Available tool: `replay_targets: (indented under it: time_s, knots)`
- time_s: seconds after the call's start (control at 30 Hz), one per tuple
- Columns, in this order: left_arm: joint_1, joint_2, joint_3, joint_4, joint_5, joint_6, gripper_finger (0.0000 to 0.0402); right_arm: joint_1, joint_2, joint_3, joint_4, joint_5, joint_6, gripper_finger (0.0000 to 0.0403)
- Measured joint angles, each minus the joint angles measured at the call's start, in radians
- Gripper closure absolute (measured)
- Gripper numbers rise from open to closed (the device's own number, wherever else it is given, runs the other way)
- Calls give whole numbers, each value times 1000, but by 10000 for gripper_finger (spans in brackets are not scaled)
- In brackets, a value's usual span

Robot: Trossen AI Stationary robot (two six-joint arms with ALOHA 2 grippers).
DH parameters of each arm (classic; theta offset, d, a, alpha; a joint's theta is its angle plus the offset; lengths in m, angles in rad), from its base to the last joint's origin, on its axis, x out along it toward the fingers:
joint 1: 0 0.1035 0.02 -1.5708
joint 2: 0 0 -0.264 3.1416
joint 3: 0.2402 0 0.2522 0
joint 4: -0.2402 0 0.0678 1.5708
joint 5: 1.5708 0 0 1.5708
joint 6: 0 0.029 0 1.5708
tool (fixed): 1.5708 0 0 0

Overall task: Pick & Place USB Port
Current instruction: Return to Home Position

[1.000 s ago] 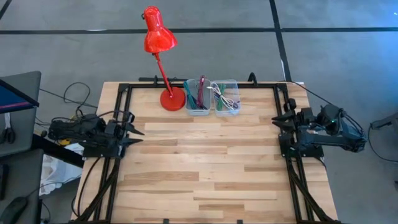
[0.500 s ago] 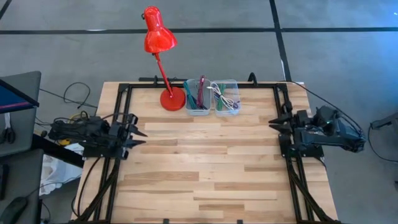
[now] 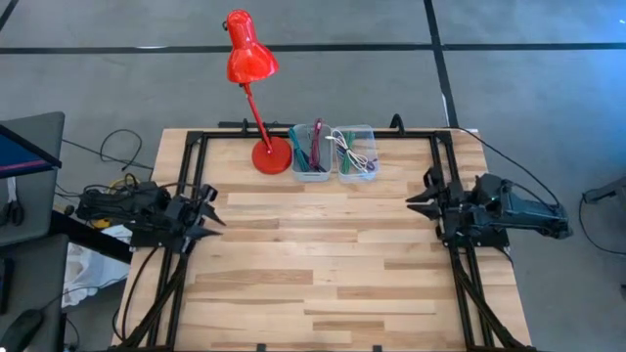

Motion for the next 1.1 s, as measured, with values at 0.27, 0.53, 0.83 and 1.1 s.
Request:
replay_targets:
  time_s: [0.27, 0.53, 0.83, 1.1]
  knots:
    - [0, 0, -28, -15, 125, -9, 297, 5, 0, -57, 77, -51, -1, 343]
    - [0, 0, -107, 45, 125, -13, 297, 60, 0, -76, 103, -44, -4, 343]
    - [0, 3, -178, 155, 47, -4, 297, 91, 0, -76, 70, -27, -17, 343]
    - [0, 3, -178, 158, 16, 23, 297, 124, 0, -76, 45, 13, -1, 343]
